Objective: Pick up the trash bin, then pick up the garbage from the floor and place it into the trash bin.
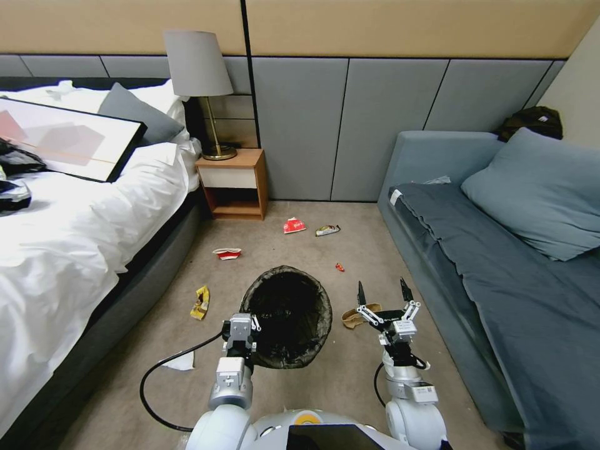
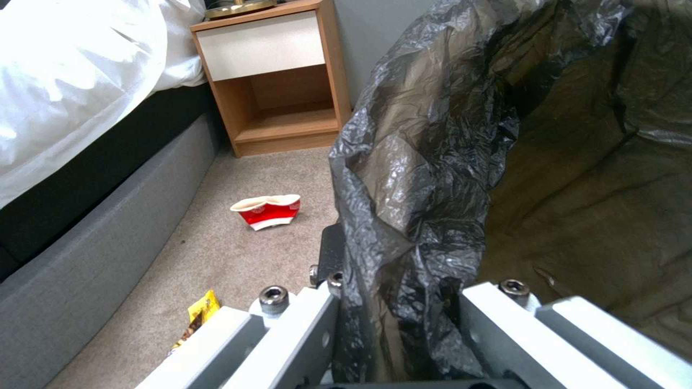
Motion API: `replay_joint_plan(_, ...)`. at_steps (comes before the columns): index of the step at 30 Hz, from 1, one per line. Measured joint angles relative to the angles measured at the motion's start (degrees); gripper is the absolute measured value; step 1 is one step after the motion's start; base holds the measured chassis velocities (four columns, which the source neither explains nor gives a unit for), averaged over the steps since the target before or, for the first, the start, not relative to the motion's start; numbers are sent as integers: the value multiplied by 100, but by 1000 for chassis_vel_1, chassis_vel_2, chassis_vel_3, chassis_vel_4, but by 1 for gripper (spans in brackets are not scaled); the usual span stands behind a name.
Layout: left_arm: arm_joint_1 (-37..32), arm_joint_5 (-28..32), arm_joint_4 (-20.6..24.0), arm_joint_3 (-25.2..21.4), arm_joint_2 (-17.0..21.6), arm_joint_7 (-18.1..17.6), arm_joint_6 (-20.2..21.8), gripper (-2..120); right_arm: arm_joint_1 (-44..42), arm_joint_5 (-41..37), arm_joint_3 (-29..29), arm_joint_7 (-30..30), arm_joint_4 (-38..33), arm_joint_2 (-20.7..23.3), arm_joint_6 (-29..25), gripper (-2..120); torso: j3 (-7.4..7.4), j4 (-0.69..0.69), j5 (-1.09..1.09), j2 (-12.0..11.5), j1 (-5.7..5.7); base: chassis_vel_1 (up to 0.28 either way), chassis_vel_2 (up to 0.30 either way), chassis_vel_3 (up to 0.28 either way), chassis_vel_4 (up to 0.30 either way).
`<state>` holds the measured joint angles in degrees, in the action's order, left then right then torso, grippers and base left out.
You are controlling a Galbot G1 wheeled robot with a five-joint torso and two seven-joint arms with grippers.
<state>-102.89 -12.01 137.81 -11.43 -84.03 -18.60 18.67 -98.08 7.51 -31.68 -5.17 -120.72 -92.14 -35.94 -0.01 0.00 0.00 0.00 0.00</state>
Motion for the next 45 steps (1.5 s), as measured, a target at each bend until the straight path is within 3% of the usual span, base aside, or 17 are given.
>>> replay_joint_plan(10,-12,-33,-8,12,16,3,-3,1,302,113,-251,-300,30,144,76,100,0,-1,1,0,0,0,0,0,0)
replay_joint_plan(13,-18,-41,-19,23,33,9,-7,1,612,89,-491,-654,236,756,192,100,0,2,1,0,0,0,0,0,0)
replay_joint_plan(15,-18,-41,-18,22,33,9,-7,1,626,82,-501,-678,257,797,195,100,0,1,1,0,1,0,0,0,0)
replay_joint_plan(17,-16,-41,-19,13,51,13,-8,1,761,-9,-633,-1040,553,1196,216,100,0,0,2,0,0,0,0,0,0)
replay_joint_plan(19,-16,-41,-19,7,52,13,-8,1,802,-50,-677,-1188,671,1318,221,100,1,-1,2,0,0,0,0,0,0)
replay_joint_plan(21,-14,-41,-19,-9,73,19,-8,1,1043,-162,-824,-1895,1128,1729,225,100,1,-1,2,0,0,0,0,0,0)
replay_joint_plan(23,-14,-41,-19,-10,76,20,-8,1,1124,-136,-850,-2069,1239,1832,226,100,0,-1,2,0,1,0,0,0,0)
replay_joint_plan(27,-37,-45,-19,-27,81,28,-8,1,1677,514,-863,-2935,1866,2435,233,100,1,1,1,0,0,0,0,0,0)
replay_joint_plan(31,-62,-57,-14,-42,78,29,-8,1,1901,948,-856,-3224,2093,2606,193,100,1,0,1,0,0,0,0,0,0)
replay_joint_plan(33,-107,-91,7,-76,61,30,-8,1,2283,1733,-798,-3488,2565,2803,16,100,1,0,1,0,1,0,0,0,0)
replay_joint_plan(45,-132,-136,17,-101,26,32,-12,1,3193,2982,-304,-3052,4046,2921,-84,100,1,0,1,0,1,0,0,0,0)
